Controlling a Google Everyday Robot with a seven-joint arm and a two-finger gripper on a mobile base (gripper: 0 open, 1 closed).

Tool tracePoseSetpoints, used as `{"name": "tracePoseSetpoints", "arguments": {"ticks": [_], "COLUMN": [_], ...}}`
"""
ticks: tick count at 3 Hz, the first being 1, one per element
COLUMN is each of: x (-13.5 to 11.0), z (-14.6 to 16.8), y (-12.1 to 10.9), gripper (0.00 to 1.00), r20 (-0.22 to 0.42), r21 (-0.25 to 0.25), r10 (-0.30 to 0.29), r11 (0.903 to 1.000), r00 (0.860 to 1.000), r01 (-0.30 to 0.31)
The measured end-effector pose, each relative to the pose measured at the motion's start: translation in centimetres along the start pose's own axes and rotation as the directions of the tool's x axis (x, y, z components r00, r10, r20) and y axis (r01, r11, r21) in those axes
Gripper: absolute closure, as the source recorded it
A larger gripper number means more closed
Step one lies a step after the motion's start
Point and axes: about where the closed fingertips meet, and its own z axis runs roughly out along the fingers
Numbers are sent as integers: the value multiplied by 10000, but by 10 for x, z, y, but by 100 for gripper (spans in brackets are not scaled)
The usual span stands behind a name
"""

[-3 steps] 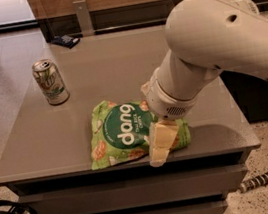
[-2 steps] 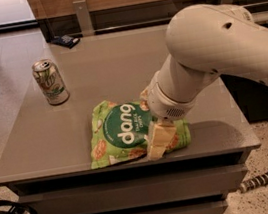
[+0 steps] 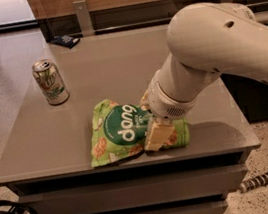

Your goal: Move green rice chip bag near rxbar blueberry

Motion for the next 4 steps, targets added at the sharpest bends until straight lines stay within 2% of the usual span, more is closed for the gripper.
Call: {"name": "tracePoseSetpoints", "arguments": {"ticks": [1,2,3,4], "x": [-1,-1,-1,-2], "z": [-1,-1,-1,-16], "y": [0,0,0,-6], "gripper": [88,100,100,100], "r20": [-4,-5,-5,-394], "r21": [7,7,8,180], "r10": [-14,-15,-16,-9], "r11": [10000,10000,10000,9998], "r00": [10000,10000,10000,9992], "r01": [14,15,16,16]}}
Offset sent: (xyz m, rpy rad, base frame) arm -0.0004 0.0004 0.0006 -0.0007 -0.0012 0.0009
